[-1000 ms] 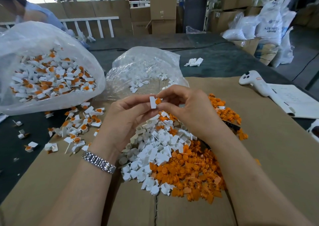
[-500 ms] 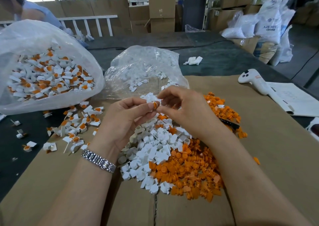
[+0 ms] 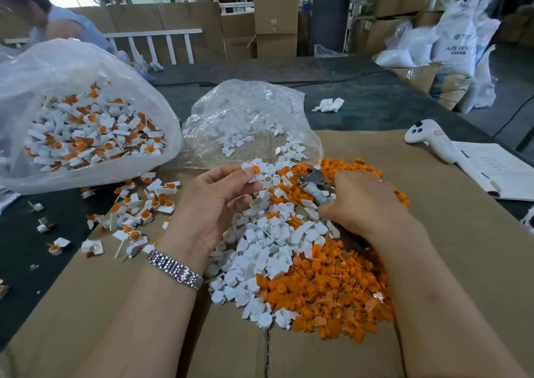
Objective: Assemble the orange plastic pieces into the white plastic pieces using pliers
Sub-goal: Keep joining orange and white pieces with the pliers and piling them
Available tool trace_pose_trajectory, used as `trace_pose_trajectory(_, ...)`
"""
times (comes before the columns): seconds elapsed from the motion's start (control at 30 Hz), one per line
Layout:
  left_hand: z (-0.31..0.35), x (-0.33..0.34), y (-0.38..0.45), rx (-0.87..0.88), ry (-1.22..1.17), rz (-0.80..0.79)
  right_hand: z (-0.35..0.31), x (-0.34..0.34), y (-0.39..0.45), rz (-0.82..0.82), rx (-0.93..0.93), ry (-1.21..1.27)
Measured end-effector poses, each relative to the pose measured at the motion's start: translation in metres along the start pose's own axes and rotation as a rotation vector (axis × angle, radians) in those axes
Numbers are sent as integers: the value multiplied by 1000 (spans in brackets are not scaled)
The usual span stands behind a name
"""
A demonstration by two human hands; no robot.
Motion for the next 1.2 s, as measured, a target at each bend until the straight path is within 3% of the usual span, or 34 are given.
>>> trace_pose_trajectory(0.23,2,3,0,9,-22,-10,-12,-27,-6,103,-159,167)
trace_pose_trajectory(0.43,6,5,0,57,-14,-41,-46,-29,-18,-146,-369,304)
trace_pose_trajectory(0.87,8,5,-1,107,34,-10,-64,-23,-19,-198,-401,254)
trace_pose_trajectory(1.2,8,-1,-3,119,22,35,-76,-11,-15,-115,-391,253)
Point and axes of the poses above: each hand's wrist, its own y-axis towards the middle knuckle, its own x-axis out of the palm, z = x × y, the point moved 7 cm from there along y, towards the middle knuckle, and after that the axes turned 4 degrees about -z, right-handed, at the moved point
